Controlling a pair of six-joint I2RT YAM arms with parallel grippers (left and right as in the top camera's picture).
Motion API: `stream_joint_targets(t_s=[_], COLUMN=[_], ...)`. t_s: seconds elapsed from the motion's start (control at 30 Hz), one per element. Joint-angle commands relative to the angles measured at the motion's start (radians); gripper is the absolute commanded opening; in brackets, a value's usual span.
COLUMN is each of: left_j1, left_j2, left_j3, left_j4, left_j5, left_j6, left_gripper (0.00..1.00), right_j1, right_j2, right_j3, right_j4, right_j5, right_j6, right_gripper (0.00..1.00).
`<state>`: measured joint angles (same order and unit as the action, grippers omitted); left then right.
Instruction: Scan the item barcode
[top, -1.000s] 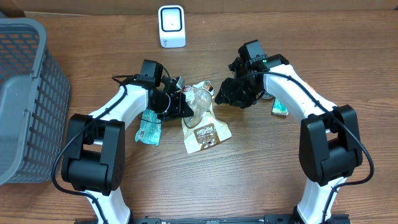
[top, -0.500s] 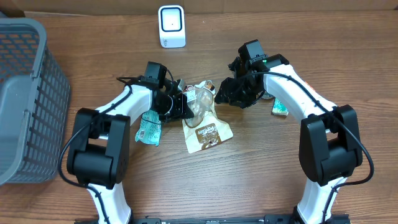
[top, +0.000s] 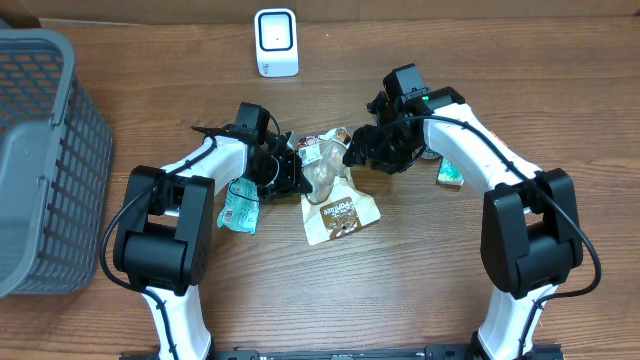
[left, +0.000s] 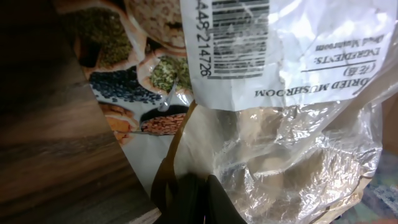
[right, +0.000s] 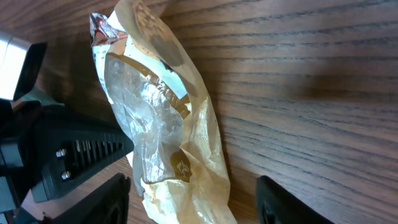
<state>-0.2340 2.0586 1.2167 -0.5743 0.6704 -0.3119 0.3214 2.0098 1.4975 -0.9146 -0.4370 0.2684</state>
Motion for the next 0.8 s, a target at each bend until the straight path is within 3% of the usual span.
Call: stream_joint_targets(t_s=[0.0, 0.4, 0.67, 0.77], left_j1=[0.003, 0.005, 0.006, 0.006], left_j2=[0.047, 0.047, 0.047, 0.047], left_j3=[-0.001, -0.002, -0.002, -0.002], left_j4=[0.003, -0.003, -0.005, -0.004], left_j5=[-0.068, -0.076, -0.076, -0.076], left_j6=[-0.010, -0.009, -0.005, -0.006], left_gripper=[0.04, 0.04, 0.04, 0.04], right_j1=[0.005, 0.008, 0.043, 0.038], right_j2=[0.039, 0.137, 0.153, 0.153], right_j3=[-0.006, -0.006, -0.085, -0.107], right_j4=[0.010, -0.039, 0.006, 0.031], right_j5=[-0.035, -0.227, -0.232, -0.240], right_j6=[-0.025, -0.164, -0.171, -0.160], right_gripper=[0.66, 0.68, 0.68, 0.56])
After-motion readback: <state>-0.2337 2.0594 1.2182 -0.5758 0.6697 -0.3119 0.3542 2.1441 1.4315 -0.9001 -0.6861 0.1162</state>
